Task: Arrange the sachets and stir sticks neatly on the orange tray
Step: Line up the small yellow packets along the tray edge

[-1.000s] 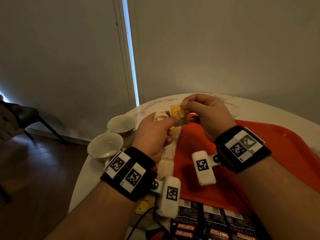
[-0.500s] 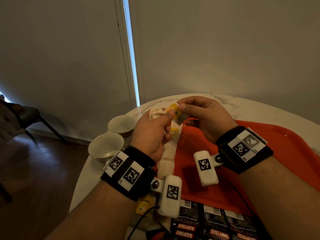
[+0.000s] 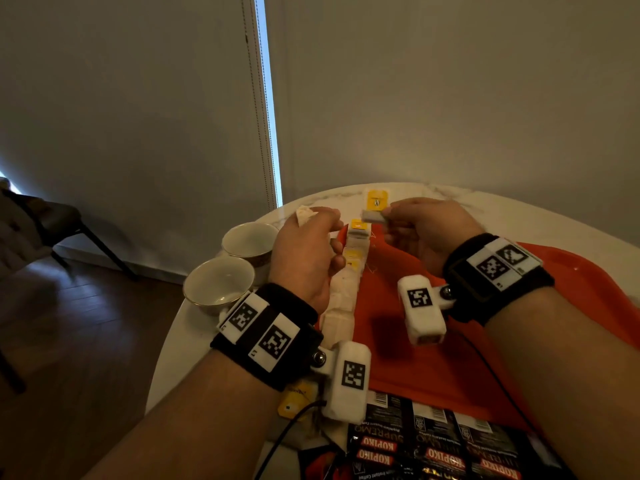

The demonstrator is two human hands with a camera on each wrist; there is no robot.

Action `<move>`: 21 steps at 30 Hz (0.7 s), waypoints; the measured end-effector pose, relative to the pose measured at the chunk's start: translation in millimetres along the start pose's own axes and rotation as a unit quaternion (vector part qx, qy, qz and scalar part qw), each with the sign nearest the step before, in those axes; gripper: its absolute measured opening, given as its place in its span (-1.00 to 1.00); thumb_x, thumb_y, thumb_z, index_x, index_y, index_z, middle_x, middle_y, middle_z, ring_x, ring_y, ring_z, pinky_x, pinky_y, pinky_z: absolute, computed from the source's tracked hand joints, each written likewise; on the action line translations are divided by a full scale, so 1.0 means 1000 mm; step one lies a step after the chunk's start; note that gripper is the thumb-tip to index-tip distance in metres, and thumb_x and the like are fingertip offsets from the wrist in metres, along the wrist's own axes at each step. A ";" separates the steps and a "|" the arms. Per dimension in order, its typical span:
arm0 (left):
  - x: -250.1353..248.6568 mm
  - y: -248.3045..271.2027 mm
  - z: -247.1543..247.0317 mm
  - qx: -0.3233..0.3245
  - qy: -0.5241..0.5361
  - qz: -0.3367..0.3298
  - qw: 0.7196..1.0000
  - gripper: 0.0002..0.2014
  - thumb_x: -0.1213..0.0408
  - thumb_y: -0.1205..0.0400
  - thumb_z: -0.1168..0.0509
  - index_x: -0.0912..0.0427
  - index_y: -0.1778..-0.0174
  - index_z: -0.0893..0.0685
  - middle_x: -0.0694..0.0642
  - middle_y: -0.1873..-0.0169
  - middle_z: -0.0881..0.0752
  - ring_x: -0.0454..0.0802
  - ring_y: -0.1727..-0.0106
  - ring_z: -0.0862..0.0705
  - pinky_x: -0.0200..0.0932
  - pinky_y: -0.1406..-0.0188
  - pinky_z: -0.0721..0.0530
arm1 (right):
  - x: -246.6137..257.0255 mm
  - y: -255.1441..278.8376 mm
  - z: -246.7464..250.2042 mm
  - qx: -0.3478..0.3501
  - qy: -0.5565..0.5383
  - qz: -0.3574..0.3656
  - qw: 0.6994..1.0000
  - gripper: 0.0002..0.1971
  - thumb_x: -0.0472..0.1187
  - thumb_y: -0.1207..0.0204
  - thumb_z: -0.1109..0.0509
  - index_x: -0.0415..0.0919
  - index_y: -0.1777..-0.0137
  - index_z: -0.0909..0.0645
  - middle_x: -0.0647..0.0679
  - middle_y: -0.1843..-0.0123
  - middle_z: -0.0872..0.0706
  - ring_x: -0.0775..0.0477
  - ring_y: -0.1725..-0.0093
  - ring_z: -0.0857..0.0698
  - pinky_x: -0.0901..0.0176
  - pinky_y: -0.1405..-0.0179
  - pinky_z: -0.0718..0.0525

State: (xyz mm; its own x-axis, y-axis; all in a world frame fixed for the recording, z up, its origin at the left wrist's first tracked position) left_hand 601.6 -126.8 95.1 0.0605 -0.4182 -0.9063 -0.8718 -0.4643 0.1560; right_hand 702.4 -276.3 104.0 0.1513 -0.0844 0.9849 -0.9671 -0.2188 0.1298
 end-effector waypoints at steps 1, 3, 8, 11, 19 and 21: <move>0.000 0.000 0.000 -0.001 0.000 0.002 1.000 -0.97 0.29 -0.72 -0.38 0.09 -0.02 -0.71 0.09 0.13 -0.74 -0.09 0.31 -0.58 -0.22 0.48 -0.55 | -0.004 -0.005 0.000 -0.010 0.002 -0.025 1.000 -0.97 -0.46 -0.57 -0.46 -0.37 0.09 -0.70 -0.23 0.27 -0.80 -0.07 0.38 -0.74 0.16 0.36 -0.77; -0.001 0.001 0.000 0.001 -0.006 -0.001 1.000 -0.97 0.30 -0.72 -0.36 0.10 0.00 -0.70 0.10 0.13 -0.73 -0.08 0.29 -0.58 -0.21 0.45 -0.56 | -0.014 -0.014 -0.001 -0.020 0.026 -0.067 0.997 -0.96 -0.46 -0.59 -0.44 -0.40 0.10 -0.69 -0.22 0.29 -0.79 -0.06 0.38 -0.75 0.16 0.37 -0.78; 0.000 0.001 0.001 -0.002 -0.029 -0.003 1.000 -0.96 0.27 -0.72 -0.35 0.09 -0.03 -0.71 0.09 0.15 -0.74 -0.08 0.29 -0.59 -0.20 0.44 -0.59 | -0.032 -0.024 -0.007 -0.029 0.088 -0.133 0.987 -0.90 -0.41 -0.55 -0.50 -0.46 0.00 -0.74 -0.24 0.33 -0.80 -0.12 0.42 -0.75 0.06 0.31 -0.77; 0.000 0.000 0.002 -0.003 -0.039 -0.001 0.999 -0.95 0.28 -0.71 -0.35 0.10 -0.03 -0.70 0.10 0.18 -0.71 -0.07 0.30 -0.59 -0.19 0.43 -0.59 | -0.036 -0.027 -0.010 -0.029 0.107 -0.141 0.984 -0.87 -0.40 -0.53 -0.54 -0.47 -0.01 -0.75 -0.22 0.36 -0.79 -0.10 0.44 -0.72 0.08 0.30 -0.76; 0.000 -0.001 0.002 -0.015 -0.034 0.028 0.999 -0.93 0.28 -0.71 -0.34 0.11 -0.07 -0.69 0.14 0.11 -0.73 -0.02 0.23 -0.60 -0.18 0.43 -0.60 | -0.036 -0.030 -0.013 -0.026 0.181 -0.149 0.972 -0.86 -0.35 -0.52 -0.58 -0.43 0.00 -0.78 -0.21 0.28 -0.78 -0.07 0.38 -0.69 0.11 0.22 -0.73; 0.001 0.000 0.001 -0.010 -0.007 0.050 0.999 -0.85 0.26 -0.72 -0.31 0.18 -0.16 -0.68 0.15 0.10 -0.75 -0.04 0.29 -0.59 -0.20 0.50 -0.56 | -0.036 -0.029 -0.013 -0.023 0.176 -0.147 0.973 -0.87 -0.35 -0.53 -0.57 -0.43 0.02 -0.77 -0.22 0.26 -0.78 -0.08 0.38 -0.70 0.11 0.30 -0.72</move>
State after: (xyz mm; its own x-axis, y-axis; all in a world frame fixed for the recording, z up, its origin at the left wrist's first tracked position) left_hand 601.4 -126.0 93.6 -0.0339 -0.4524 -0.8911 -0.8636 -0.4356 0.2540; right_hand 722.1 -254.7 65.9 0.3508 0.3158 0.8816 -0.9023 -0.1378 0.4084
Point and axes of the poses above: each hand's wrist, its own y-axis away from the middle knuckle, its own z-axis out of the back of the hand, x = y × z, the point moved 3 cm from there along -y, towards the middle knuckle
